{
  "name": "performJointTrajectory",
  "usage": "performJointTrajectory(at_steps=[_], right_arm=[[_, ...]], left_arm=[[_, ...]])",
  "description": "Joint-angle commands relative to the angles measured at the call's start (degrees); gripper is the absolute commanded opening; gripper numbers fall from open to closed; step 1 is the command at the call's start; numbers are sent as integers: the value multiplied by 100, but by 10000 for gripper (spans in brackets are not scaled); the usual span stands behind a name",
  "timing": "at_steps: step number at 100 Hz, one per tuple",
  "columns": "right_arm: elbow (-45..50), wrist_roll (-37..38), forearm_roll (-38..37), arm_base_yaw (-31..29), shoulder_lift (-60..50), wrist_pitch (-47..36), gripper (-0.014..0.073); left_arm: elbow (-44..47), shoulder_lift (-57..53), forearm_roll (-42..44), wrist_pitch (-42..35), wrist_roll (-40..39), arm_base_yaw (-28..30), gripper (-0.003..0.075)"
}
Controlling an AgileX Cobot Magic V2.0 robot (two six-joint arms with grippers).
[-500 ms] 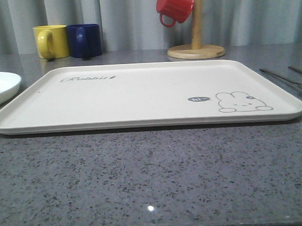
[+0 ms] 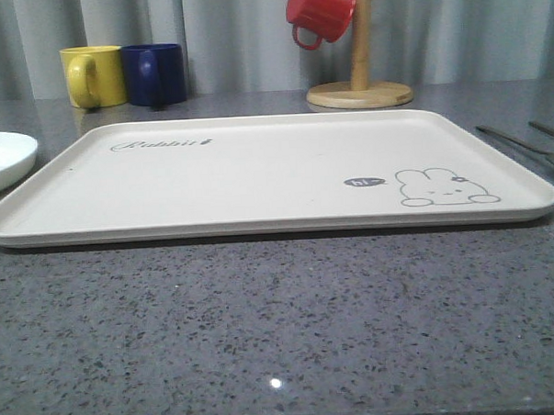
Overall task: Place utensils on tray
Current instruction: 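Lower the left gripper toward the rim of the white plate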
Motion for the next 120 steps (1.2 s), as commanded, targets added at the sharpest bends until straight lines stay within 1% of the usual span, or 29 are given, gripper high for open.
performJointTrajectory(at_steps=[1,23,44,54,66,82,99,120], right_arm=[[19,-43,-4,-26,-118,-498,-69],[19,-43,-4,-26,-118,-498,-69],[19,-43,-4,-26,-118,-498,-69],[19,-43,-4,-26,-118,-498,-69],[19,-43,-4,-26,-118,-498,-69],[19,-43,-4,-26,-118,-498,-69],[19,-43,-4,-26,-118,-498,-69],[19,-43,-4,-26,-118,-498,-69]], left_arm=[[-278,-101,-249,-201,-46,18,-19],[-1374,483,-288,583,-46,18,-19],[-2897,1723,0,2024,-46,18,-19],[-3650,2390,0,2717,-46,18,-19],[-4341,3174,0,3293,-46,18,-19],[-4782,3894,0,3459,-46,18,-19],[-4807,4385,0,3420,-46,18,-19],[-4807,4647,0,3500,-46,18,-13]])
